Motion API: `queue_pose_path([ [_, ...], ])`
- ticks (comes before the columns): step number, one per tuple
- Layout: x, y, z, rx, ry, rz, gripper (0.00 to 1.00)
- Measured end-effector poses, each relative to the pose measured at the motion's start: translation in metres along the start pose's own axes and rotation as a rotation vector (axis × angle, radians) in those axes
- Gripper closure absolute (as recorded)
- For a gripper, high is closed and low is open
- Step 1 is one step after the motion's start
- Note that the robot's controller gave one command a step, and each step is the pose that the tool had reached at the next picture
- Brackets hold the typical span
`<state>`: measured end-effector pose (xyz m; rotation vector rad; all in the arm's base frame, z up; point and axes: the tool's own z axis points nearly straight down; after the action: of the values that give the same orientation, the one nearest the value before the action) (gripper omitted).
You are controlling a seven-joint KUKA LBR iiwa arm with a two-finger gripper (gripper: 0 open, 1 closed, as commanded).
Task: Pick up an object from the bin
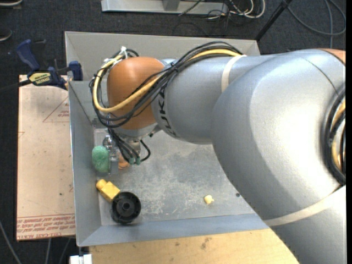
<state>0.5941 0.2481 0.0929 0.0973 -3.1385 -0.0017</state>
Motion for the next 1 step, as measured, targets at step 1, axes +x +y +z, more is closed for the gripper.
queue_pose_path([
  [1,0.0001,0.0000,-0.0110,0.000,0.000,0.001,1.00],
])
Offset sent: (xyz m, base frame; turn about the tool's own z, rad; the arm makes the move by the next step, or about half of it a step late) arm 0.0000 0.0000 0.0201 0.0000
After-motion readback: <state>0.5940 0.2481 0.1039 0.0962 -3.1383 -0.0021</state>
